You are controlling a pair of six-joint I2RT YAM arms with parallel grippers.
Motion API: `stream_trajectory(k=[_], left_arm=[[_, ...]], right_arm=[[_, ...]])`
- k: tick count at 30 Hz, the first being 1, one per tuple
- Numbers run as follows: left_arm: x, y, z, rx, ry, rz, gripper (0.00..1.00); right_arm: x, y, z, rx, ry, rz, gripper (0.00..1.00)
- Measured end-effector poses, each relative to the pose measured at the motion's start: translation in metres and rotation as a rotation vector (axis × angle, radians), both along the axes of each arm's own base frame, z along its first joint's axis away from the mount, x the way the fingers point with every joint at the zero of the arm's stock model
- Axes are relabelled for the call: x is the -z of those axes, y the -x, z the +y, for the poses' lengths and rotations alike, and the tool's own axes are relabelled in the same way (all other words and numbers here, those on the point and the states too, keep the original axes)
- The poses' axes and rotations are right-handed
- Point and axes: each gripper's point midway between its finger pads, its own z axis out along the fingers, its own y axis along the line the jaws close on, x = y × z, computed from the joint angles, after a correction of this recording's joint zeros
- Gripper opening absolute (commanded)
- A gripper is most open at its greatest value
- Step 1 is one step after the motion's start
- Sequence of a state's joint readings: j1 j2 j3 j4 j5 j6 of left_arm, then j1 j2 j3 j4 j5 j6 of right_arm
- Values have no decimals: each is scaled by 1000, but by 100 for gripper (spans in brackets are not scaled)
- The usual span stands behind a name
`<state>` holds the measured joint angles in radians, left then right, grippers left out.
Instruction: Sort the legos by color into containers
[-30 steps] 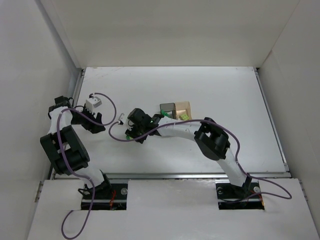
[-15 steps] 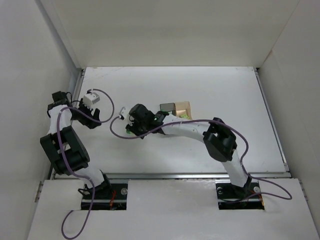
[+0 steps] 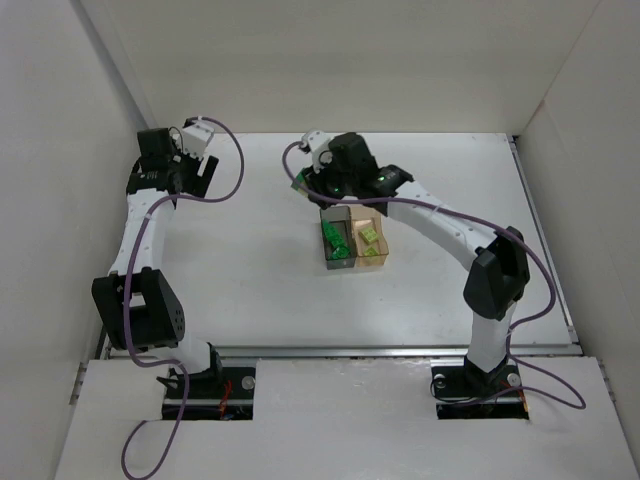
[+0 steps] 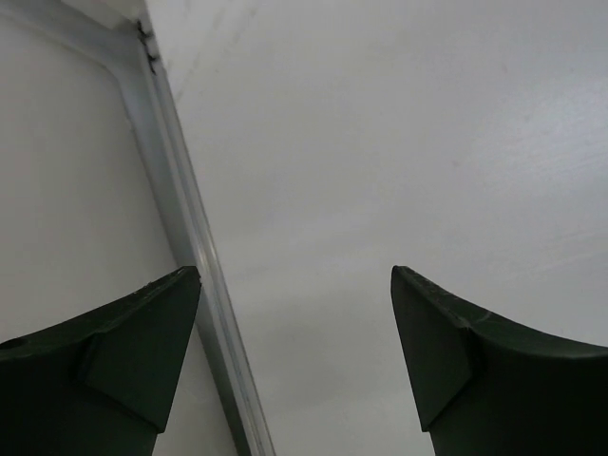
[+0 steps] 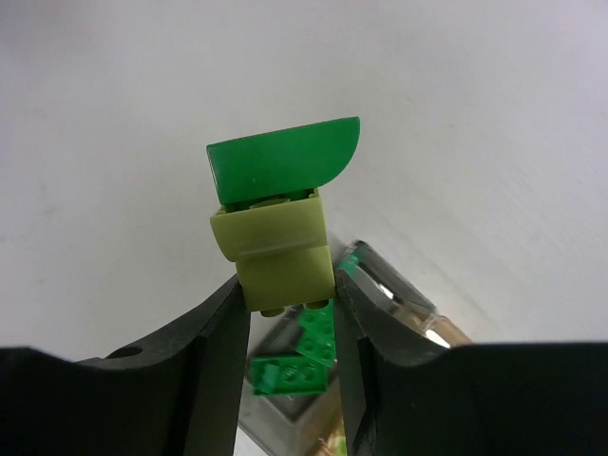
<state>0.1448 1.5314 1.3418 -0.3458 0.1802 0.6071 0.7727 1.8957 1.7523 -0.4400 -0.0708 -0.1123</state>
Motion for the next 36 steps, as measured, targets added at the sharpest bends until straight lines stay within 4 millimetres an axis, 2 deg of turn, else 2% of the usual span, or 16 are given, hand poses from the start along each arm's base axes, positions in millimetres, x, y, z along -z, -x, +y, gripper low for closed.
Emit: stream_trajectory(k=[3,5,6,7,10,14,16,18,20,22,24,26,29,32,36], left_arm=[[-37,-16,-3,33,-44,-103,93],[-68,-25,-5,111,-150,-206,96],[-84,-29,-7,158,-222,-271,100],[-98,-29,-11,203,-300,-338,100],[-126,-25,-20,294,-514,-508,100],[-138,-32,-34,307,-609,-601,100],[-138,-33,-55,348,-606,-613,100],[-134,-21,-87,445,-613,-636,100],[-120,5,-122,582,-634,-671,100],[-97,46,-157,751,-659,-722,100],[-75,79,-184,903,-695,-772,100],[-65,95,-201,998,-720,-807,100],[-58,97,-224,1089,-743,-837,100],[-44,89,-240,1150,-767,-828,94],[-32,77,-246,1190,-821,-804,91]], right_arm=[[-11,-22,-37,38,-30,24,0],[-17,-25,-49,37,-43,38,0],[-19,-23,-52,28,-47,43,0],[-19,-21,-52,19,-48,49,0],[-22,-12,-49,-9,-46,56,0],[-24,-6,-46,-37,-53,64,0],[-26,-3,-46,-53,-65,76,0],[-28,-2,-47,-72,-83,88,0],[-31,1,-46,-95,-99,101,0],[-36,3,-48,-109,-110,115,0],[-43,7,-45,-130,-126,117,0],[-51,10,-42,-154,-142,117,0],[-54,15,-39,-179,-156,126,0],[-50,22,-38,-193,-149,153,0],[-46,34,-32,-217,-140,180,0]])
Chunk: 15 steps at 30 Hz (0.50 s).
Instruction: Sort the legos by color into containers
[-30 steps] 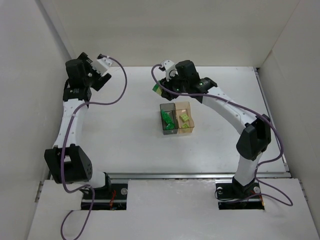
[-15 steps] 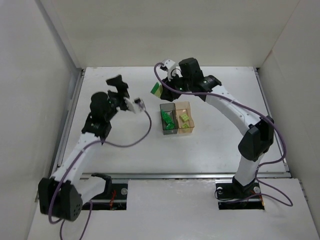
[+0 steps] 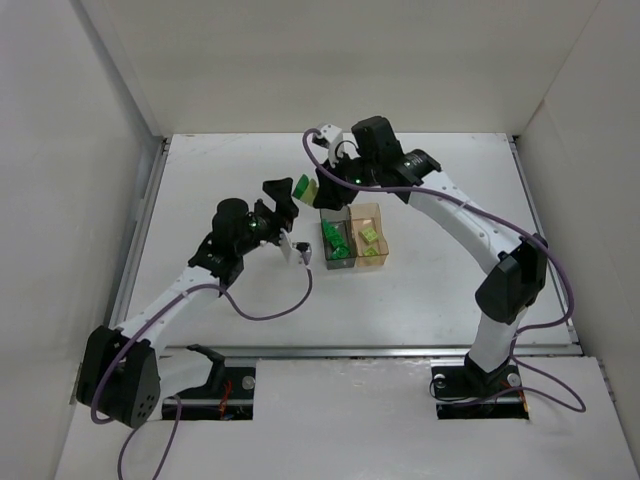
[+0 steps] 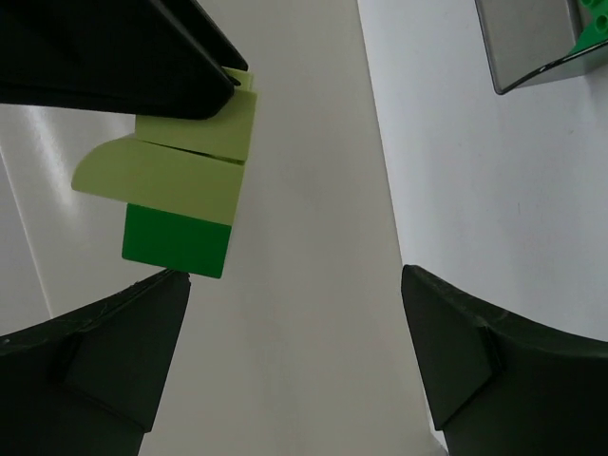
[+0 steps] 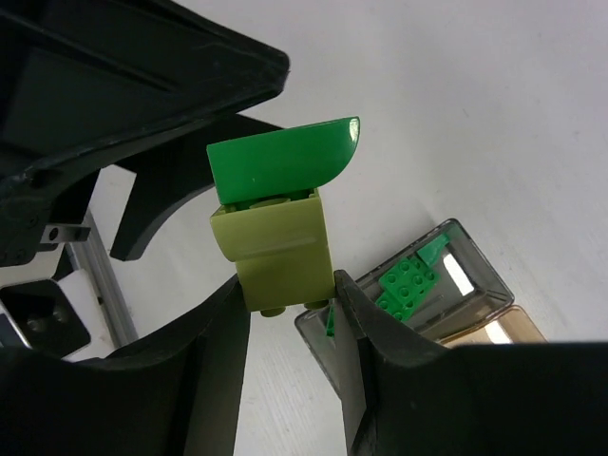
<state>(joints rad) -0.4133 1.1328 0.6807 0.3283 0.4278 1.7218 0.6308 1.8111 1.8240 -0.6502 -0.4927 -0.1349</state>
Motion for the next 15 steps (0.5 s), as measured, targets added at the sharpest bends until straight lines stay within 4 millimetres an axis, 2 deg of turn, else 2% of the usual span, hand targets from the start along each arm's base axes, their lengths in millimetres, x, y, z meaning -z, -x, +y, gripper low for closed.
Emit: stream_trajectory(k=[3,9,12,15], left_arm=[[-4,-2,1,11,-24,-38,91],[-26,-3,-1,52,-11,-134,91],[-48,5,0,73,48,-174,90],[-71,21,-3,117,99,-222,90]], right_arm=[[3,7,3,-15,8,12,0],[9,17,4,-27,31,42,0],[14,19,2,-27,45,61,0],[16,20,1,-27,50,68,0]])
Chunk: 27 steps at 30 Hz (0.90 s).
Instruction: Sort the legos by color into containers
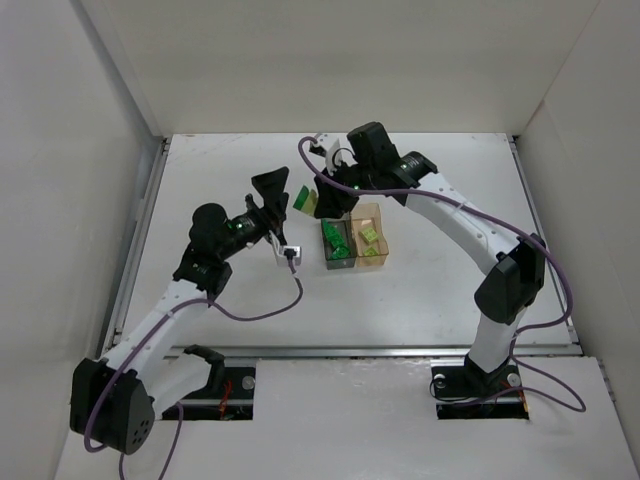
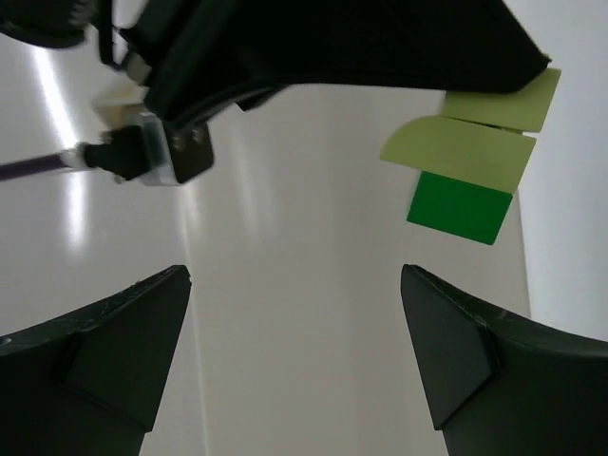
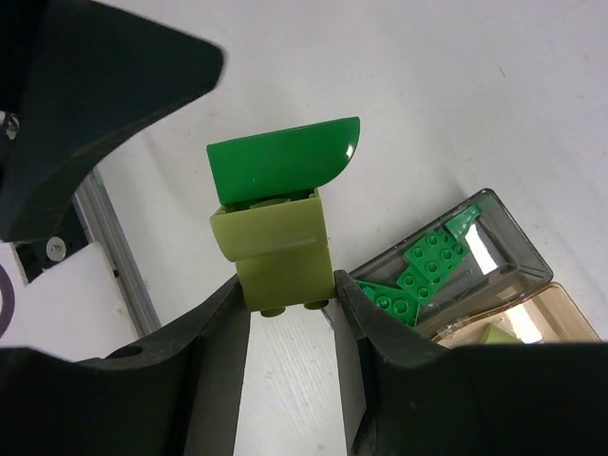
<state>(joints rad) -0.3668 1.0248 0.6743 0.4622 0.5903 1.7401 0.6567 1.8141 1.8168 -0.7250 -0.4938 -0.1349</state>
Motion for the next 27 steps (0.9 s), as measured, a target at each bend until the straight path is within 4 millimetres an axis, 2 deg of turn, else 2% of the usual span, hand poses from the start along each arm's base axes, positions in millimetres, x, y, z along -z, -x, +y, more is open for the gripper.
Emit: stream_trajectory(k=[2,5,10,13,20,22,23,27], left_arm=[[-7,13,-1,34,1,-39,89],[9,23,-3,66,-51,-26,87],[45,17,-6,78,-136,46,86],[58,13,-7,73,-163,71,82],[60,14,-13,82,-182,61,53],[61,14,-12,80,-188,57,49],[61,14,-12,79,-190,58,40],[60,12,-11,69,-198,48,17]], right_arm=[[0,0,0,-1,-1,1,0],[0,1,1,0,-3,6,0],[0,3,2,-5,-7,11,0],[-1,6,5,-12,-12,20,0],[-2,15,12,-35,-18,30,0],[-2,16,13,-39,-19,30,0],[-1,16,13,-39,-19,31,0],[2,16,14,-43,-13,33,0]])
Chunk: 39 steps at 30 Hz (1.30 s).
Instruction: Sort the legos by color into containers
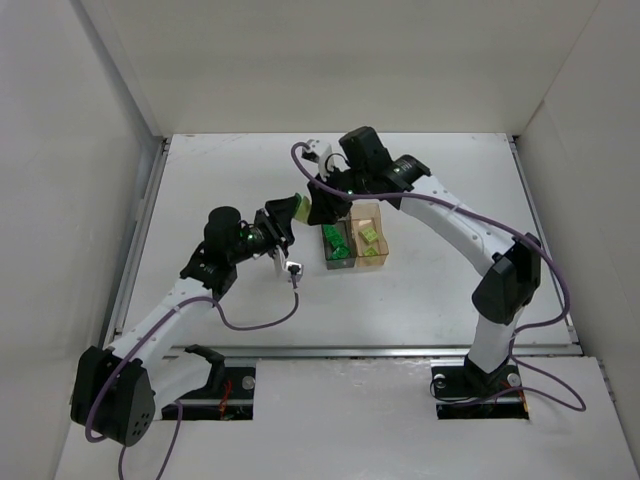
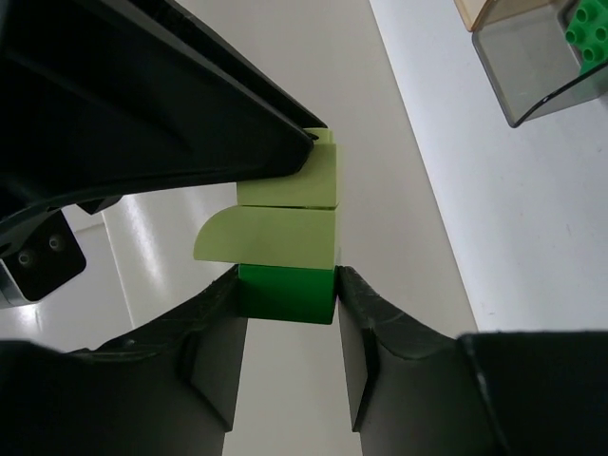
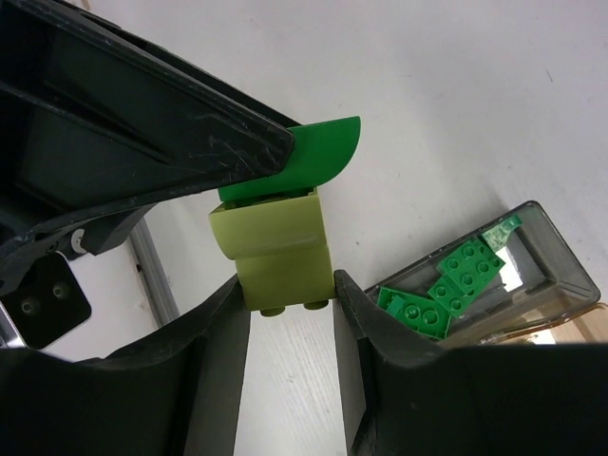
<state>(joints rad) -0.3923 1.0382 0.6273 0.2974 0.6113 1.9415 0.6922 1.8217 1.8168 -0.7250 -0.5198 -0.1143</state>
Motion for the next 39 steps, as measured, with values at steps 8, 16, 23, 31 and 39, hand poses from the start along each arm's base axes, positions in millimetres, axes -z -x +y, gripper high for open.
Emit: stream_trajectory(k=[8,16,23,31,39], left_arm=[[9,-2,5,-32,-21,29,0],[20,-7,10,-82,-46,63,0],[20,-20,27,-181,-56,53,0],[20,-24,34,-231,-38,60,0],[22,-21,35,-239,-8,85,0]], right_arm=[[10,-3,1,11,22,11,0],[25,-9,-1,44,41,25,0],[49,-29,-35,162,126,62,0],[62,-47,-62,313,202,73,0],[102,-78,-134,632,396,130,9]])
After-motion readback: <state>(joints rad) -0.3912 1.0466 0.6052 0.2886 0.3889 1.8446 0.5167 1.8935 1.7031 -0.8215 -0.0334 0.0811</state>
